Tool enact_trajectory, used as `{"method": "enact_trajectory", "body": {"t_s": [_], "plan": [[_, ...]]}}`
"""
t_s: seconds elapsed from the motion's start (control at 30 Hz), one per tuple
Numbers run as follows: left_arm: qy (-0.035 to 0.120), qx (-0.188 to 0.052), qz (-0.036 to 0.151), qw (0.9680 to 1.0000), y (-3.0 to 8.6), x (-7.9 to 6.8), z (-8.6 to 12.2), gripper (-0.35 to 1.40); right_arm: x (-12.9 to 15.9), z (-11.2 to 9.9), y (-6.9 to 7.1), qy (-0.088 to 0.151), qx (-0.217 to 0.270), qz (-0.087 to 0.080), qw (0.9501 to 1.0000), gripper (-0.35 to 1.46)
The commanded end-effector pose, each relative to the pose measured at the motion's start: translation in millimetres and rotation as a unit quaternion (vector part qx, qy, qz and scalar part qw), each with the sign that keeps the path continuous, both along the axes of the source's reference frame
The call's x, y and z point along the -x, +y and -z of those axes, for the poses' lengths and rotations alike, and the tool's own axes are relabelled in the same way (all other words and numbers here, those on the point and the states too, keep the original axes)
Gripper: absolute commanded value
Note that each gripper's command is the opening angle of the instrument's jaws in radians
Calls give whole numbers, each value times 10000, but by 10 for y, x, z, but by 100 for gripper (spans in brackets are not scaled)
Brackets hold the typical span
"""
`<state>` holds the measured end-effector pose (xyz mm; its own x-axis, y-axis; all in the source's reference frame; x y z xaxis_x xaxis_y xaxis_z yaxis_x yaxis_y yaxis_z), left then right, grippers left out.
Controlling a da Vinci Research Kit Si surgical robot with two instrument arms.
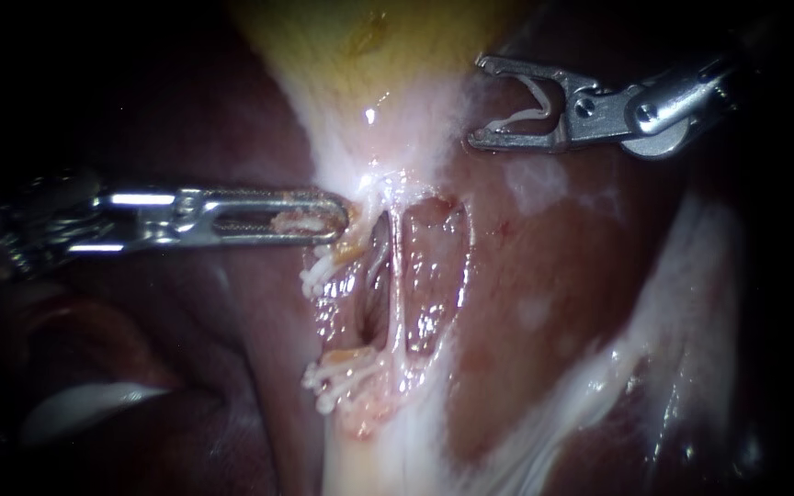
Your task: Clipping first clip right tube
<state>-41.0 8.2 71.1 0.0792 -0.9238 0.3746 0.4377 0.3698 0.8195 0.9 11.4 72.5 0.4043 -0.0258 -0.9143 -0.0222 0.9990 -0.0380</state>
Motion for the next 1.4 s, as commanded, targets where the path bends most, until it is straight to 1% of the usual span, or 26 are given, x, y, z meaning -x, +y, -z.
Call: {"method": "enact_trajectory", "body": {"t_s": [0.03, 0.17, 0.27, 0.43, 0.63, 0.77, 0.9, 1.1, 1.17, 1.23, 1.3, 1.33, 1.4], "plan": [[-1, 1, 1, 10000, 0, 0, 0, -35, 0, 0, 0, 1, 3, 3, 10000, 50], [-8, -8, -9, 10000, 1, -3, 3, -35, 0, 0, 0, 1, 3, 3, 10000, 50], [-41, -41, -49, 10000, 7, -12, 9, -35, 0, 0, 0, 1, 3, 4, 10000, 50], [31, -61, 21, 10000, 19, -35, 28, -35, 0, 1, 0, 2, 3, 5, 10000, 50], [6, -45, 151, 9999, 22, -55, 51, -35, 0, 1, 0, 2, 2, 4, 10000, 50], [-13, -65, 227, 9997, 26, -65, 59, -35, 0, 1, 0, 2, 2, 4, 10000, 50], [-3, -59, 255, 9997, 27, -71, 59, -35, 0, 1, 0, 2, 2, 4, 10000, 50], [0, -59, 259, 9996, 27, -70, 59, -35, 0, 1, -1, 5, -52, -19, 10000, 50], [0, -59, 259, 9996, 27, -71, 59, -35, 0, 2, -2, 57, -222, -69, 9997, 50], [0, -58, 259, 9996, 27, -71, 60, -35, 0, 5, -4, 179, -585, -195, 9979, 50], [1, -58, 260, 9996, 27, -71, 60, -35, 0, 8, -7, 317, -938, -335, 9945, 50], [1, -58, 260, 9996, 27, -71, 60, -35, 0, 10, -9, 388, -1120, -426, 9920, 50], [1, -58, 259, 9996, 27, -71, 60, -35, -1, 14, -12, 455, -1346, -487, 9887, 50]]}}
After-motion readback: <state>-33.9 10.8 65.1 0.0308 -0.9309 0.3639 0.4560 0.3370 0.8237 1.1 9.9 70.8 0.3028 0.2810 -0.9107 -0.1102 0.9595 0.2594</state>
